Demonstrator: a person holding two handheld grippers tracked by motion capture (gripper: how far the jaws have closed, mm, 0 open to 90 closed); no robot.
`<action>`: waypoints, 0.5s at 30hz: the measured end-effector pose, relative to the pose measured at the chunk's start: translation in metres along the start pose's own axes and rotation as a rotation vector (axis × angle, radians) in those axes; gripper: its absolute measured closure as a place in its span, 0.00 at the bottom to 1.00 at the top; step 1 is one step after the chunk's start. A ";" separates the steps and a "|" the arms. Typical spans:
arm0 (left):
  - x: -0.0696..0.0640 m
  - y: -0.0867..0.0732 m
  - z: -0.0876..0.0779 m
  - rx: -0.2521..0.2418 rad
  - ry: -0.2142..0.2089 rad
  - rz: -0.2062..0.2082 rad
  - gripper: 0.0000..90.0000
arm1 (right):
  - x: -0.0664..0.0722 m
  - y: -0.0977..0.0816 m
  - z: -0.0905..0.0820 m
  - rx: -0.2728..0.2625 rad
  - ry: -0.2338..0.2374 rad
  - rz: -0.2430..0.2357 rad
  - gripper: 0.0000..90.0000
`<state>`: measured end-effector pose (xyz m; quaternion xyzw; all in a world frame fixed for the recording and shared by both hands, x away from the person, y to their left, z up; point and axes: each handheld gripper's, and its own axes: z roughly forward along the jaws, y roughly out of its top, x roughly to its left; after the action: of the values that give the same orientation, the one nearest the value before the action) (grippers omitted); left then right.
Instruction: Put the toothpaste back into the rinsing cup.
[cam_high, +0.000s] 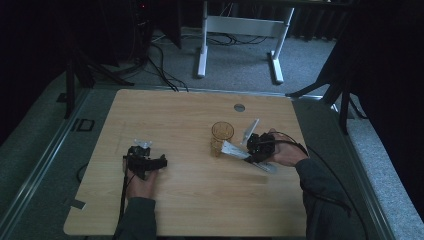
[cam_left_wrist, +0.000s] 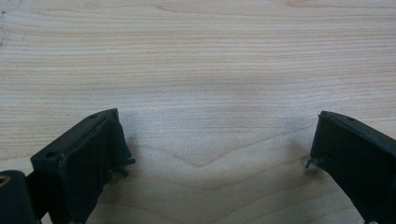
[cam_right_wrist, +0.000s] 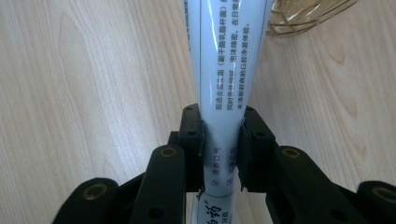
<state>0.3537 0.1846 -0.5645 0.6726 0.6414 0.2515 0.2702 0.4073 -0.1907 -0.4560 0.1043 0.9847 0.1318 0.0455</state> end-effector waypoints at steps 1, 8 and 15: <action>0.000 0.000 0.000 0.001 -0.001 0.000 0.02 | 0.000 -0.001 -0.001 -0.008 0.001 0.007 0.83; 0.000 0.000 0.000 0.000 0.000 0.000 0.02 | -0.004 -0.003 -0.008 -0.077 -0.009 0.024 0.83; 0.000 0.000 0.000 0.001 0.000 0.000 0.02 | -0.007 -0.004 -0.014 -0.136 -0.024 0.048 0.83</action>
<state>0.3537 0.1847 -0.5644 0.6727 0.6414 0.2513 0.2699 0.4119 -0.1994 -0.4429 0.1261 0.9701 0.1980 0.0612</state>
